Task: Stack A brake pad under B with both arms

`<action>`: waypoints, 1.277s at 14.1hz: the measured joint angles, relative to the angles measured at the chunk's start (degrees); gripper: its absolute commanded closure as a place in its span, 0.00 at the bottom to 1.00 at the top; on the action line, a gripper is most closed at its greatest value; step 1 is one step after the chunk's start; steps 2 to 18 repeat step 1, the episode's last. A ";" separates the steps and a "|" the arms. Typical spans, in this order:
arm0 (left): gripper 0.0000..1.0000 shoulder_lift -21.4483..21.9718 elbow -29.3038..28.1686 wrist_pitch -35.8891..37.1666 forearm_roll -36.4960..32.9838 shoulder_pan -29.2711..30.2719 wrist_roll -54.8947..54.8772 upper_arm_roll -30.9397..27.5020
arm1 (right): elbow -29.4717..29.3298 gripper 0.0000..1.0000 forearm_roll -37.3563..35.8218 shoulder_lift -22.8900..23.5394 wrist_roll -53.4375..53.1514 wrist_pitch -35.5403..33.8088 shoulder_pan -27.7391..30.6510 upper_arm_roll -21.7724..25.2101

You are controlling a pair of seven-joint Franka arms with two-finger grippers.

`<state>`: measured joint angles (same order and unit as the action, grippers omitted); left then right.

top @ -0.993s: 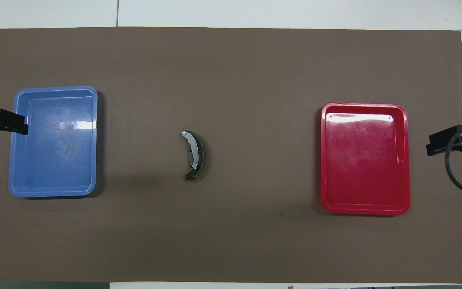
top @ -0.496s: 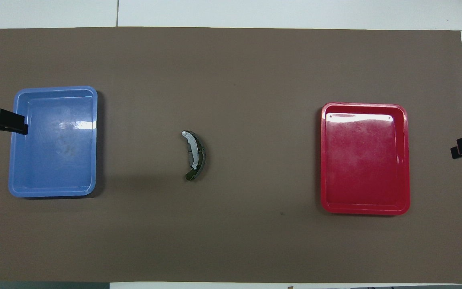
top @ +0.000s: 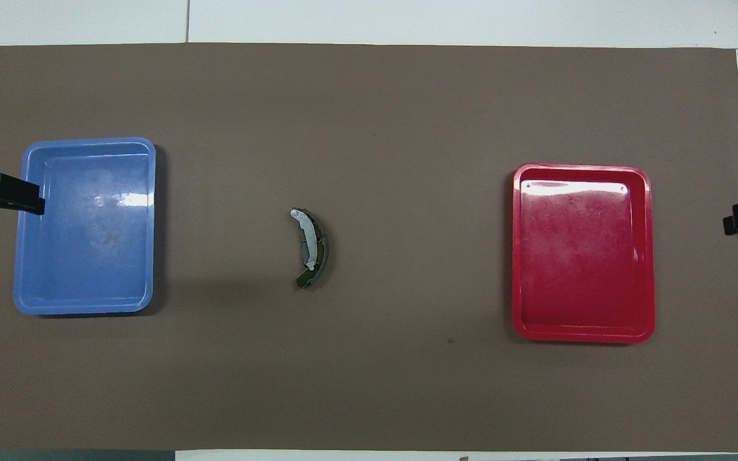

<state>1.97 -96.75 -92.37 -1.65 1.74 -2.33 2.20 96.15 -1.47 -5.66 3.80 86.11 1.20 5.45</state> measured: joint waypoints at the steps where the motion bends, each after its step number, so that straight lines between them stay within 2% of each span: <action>1: 0.00 0.00 0.00 0.00 0.00 0.00 0.00 0.00 | 0.00 0.00 -0.01 0.00 -0.03 0.02 0.00 -0.02; 18: 0.00 0.00 0.00 0.00 0.00 0.00 0.00 0.00 | 0.00 0.00 -0.01 0.00 -0.03 0.02 0.00 -0.02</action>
